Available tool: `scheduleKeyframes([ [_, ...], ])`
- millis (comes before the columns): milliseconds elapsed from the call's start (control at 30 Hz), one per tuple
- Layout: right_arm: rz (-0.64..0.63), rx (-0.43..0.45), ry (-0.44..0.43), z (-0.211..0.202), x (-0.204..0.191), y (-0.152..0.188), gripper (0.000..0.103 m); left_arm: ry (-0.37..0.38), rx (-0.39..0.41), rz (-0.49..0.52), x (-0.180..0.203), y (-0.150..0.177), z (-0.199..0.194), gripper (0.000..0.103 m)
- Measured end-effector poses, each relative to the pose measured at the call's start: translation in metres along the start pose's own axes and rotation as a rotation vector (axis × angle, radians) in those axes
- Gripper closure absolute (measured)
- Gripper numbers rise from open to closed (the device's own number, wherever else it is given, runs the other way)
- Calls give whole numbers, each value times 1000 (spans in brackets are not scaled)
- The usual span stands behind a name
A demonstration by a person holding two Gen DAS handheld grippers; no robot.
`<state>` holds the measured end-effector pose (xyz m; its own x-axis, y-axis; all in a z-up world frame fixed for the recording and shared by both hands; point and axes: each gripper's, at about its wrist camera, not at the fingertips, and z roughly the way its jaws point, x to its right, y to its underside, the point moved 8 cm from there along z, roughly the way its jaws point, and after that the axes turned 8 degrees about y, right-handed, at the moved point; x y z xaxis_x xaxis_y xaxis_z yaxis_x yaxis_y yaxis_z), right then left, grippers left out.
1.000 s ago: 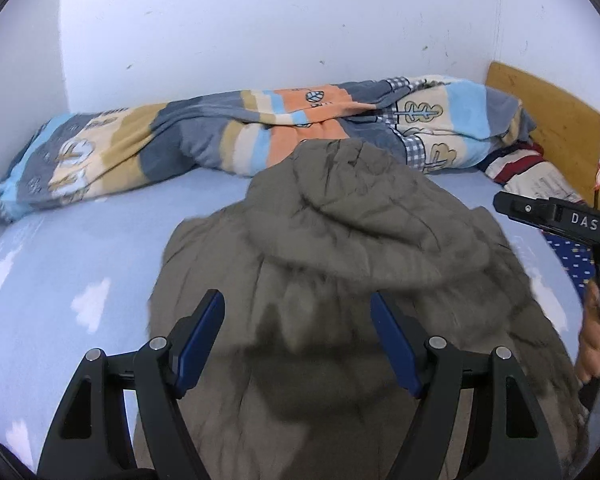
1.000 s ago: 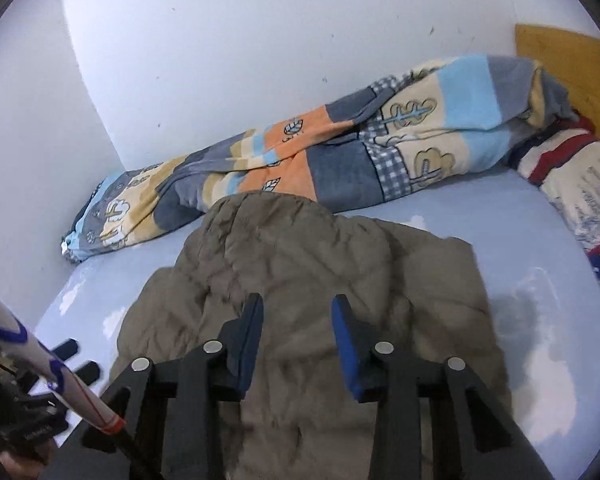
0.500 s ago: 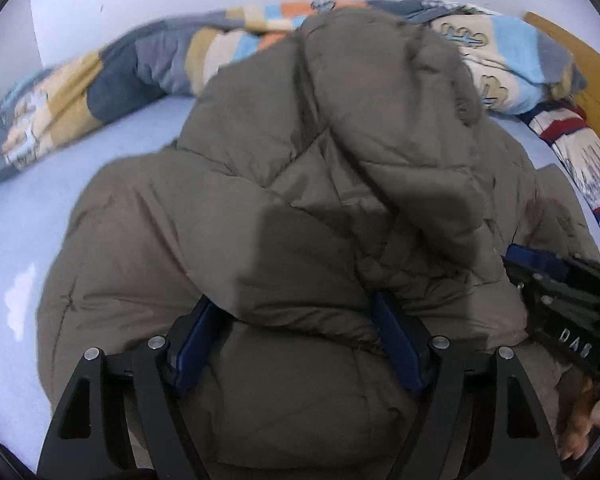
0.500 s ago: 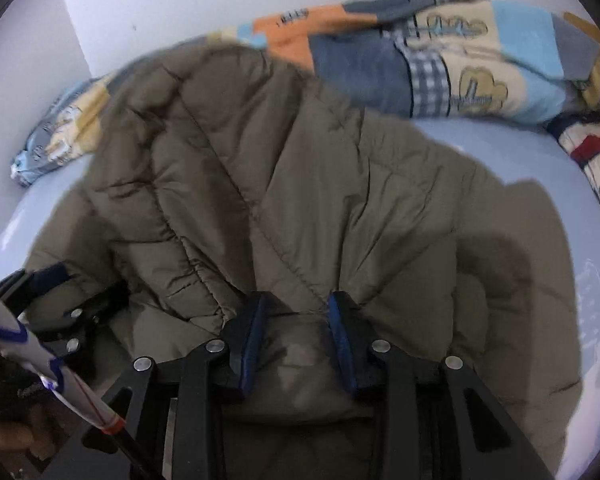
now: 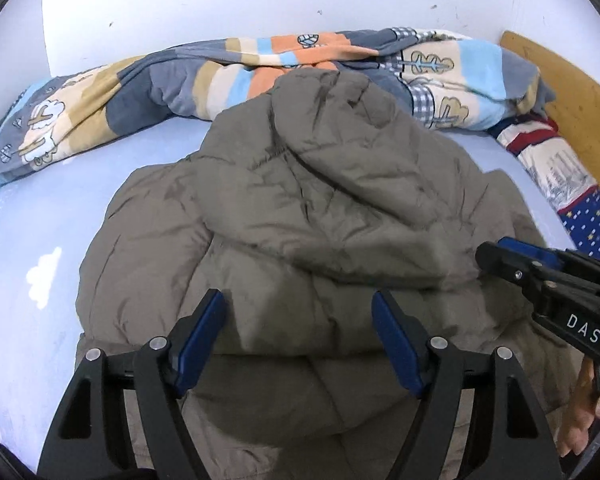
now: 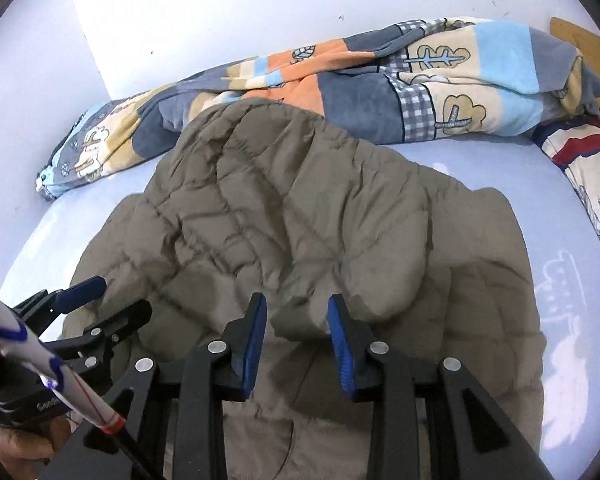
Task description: Fold large clothes
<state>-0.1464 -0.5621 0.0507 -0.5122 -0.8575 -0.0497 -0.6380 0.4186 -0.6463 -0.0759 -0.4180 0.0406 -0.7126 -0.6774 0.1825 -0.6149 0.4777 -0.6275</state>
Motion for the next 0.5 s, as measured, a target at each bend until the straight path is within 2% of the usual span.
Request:
scheduleKeyframes([
  [133, 17, -39, 17, 19, -1, 10, 69, -12, -38, -25, -5, 8, 21, 28],
  [267, 39, -101, 19, 45, 1, 23, 69, -56, -72, 18, -3, 15, 35, 27],
  [400, 26, -125, 28, 43, 0, 23, 69, -57, -24, 23, 4, 16, 10, 27],
  [500, 30, -73, -2, 12, -3, 21, 69, -55, 13, 21, 8, 21, -16, 27],
])
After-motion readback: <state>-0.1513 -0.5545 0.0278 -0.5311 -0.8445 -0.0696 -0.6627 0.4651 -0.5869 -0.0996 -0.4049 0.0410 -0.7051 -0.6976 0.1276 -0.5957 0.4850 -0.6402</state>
